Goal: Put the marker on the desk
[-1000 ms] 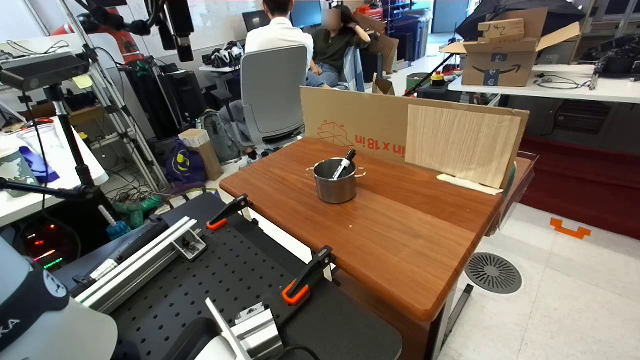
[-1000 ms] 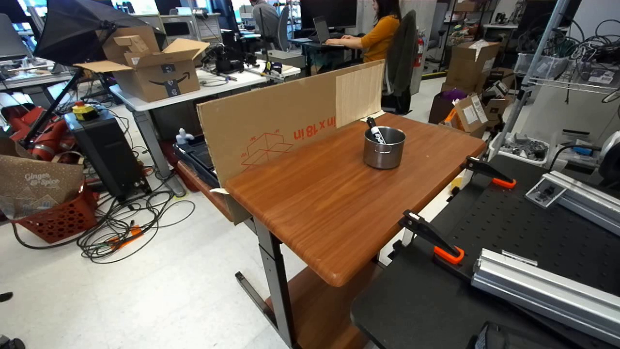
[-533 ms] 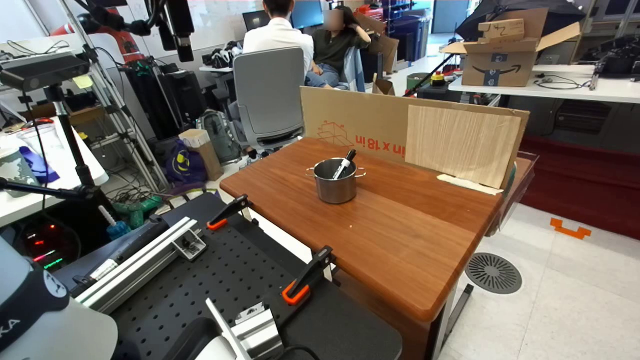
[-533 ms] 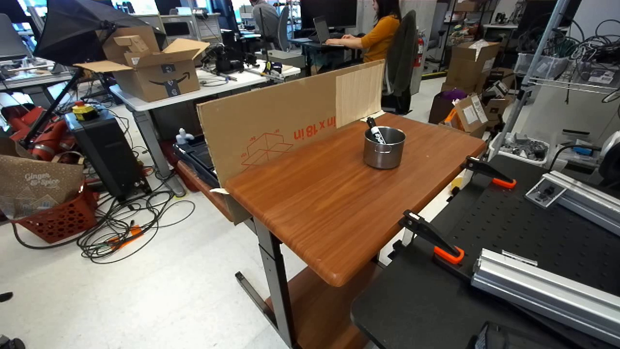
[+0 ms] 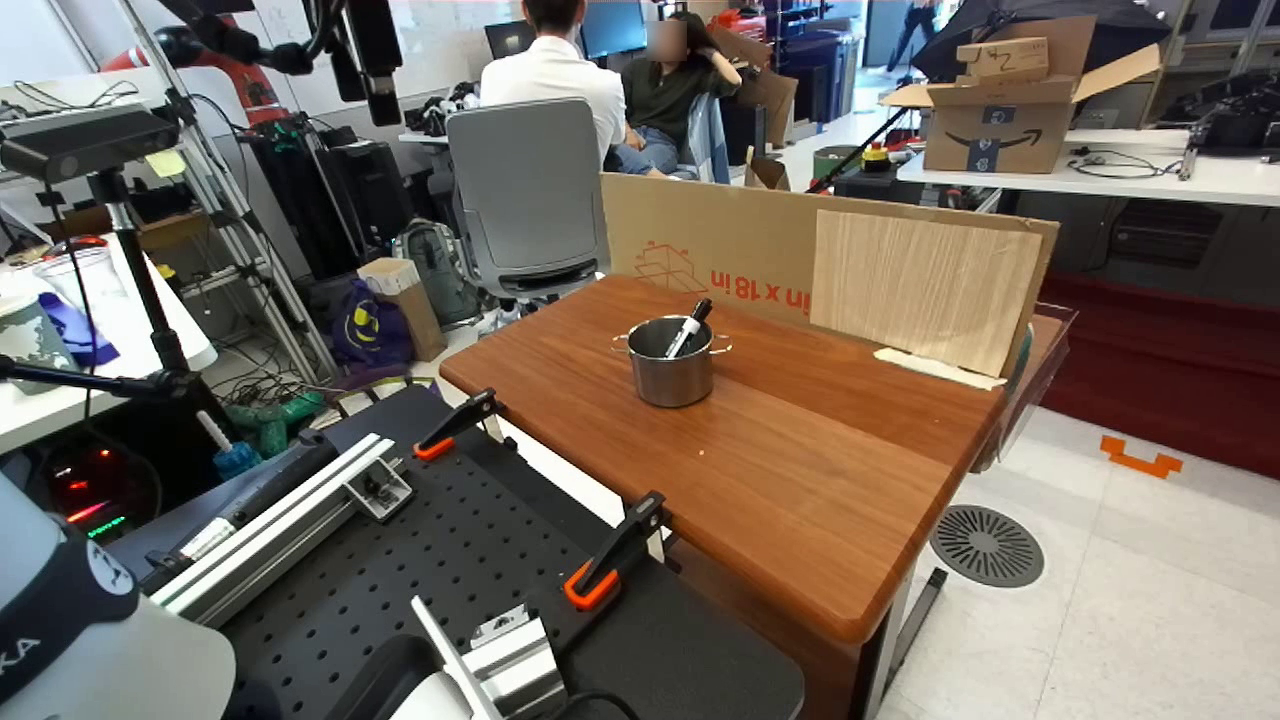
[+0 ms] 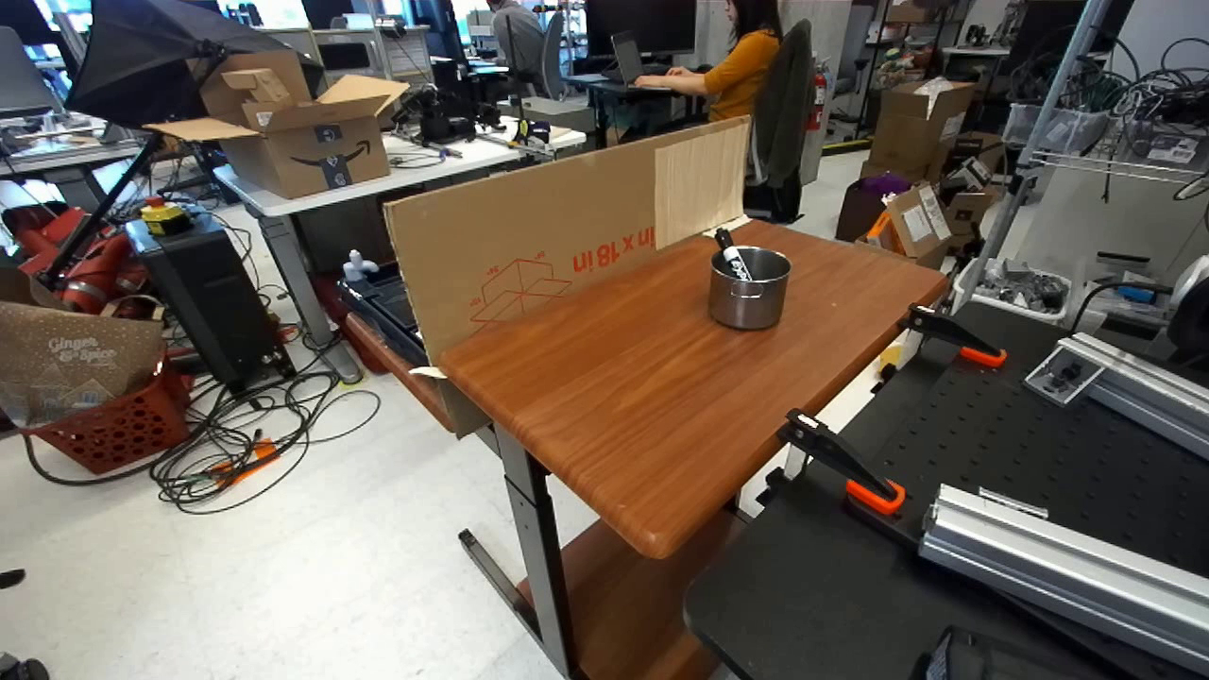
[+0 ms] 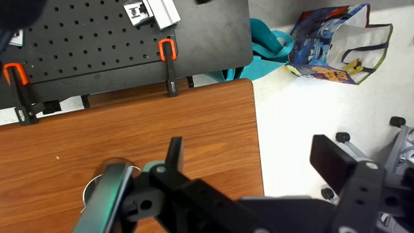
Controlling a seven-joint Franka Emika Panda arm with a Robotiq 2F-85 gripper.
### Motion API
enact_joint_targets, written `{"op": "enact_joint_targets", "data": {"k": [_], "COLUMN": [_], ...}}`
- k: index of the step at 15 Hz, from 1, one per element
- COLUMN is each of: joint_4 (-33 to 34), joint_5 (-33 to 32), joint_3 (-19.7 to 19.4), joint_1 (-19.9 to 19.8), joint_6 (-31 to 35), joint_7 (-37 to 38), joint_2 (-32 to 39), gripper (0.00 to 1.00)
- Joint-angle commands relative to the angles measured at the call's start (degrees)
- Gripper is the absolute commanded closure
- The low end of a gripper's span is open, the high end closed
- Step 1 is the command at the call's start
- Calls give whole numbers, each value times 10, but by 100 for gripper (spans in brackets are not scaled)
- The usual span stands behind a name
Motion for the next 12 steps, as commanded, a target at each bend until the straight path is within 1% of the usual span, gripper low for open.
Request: {"op": "enact_joint_targets", "data": {"k": [1, 5, 7, 8, 12], "joint_4": [-18, -36, -34, -34, -16], "joint_5": [-18, -41, -54, -58, -77], "joint_3": [-6, -22, -29, -32, -36], "joint_1": [-19, -53, -68, -74, -84], "joint_6": [27, 109, 149, 180, 276], "joint_7": [-10, -11, -9, -7, -3], "joint_2": [1, 29, 58, 75, 159], "gripper": [0, 0, 0, 0, 0]}}
